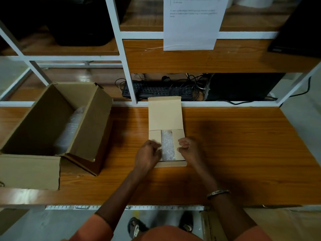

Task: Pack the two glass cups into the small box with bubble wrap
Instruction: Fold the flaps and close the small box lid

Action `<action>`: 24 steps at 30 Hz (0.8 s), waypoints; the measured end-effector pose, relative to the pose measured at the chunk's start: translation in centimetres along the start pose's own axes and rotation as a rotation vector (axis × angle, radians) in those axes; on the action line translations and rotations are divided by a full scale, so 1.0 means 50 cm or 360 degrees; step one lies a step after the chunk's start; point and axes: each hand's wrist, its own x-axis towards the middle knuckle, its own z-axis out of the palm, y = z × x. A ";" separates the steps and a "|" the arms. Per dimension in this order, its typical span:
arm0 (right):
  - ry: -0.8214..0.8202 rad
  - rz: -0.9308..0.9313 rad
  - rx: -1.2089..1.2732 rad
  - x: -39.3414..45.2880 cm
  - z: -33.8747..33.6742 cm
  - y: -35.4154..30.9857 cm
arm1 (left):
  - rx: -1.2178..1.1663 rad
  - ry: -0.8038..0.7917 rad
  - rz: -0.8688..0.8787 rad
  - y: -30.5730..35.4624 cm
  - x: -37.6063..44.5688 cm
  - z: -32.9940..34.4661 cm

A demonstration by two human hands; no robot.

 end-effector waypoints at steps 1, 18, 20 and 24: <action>0.0010 -0.0002 -0.0014 0.000 0.003 0.003 | 0.0051 0.0021 0.0069 -0.005 -0.002 0.007; -0.0629 -0.0058 -0.0412 0.196 -0.081 -0.083 | -0.0502 0.0006 -0.0739 -0.049 0.018 0.009; -0.0612 -0.0052 -0.0299 0.196 -0.075 -0.093 | -0.0505 0.0040 -0.0716 -0.044 0.007 0.008; -0.0348 0.0018 0.0106 0.180 -0.059 -0.097 | -0.0512 0.0103 -0.0737 -0.032 -0.004 0.006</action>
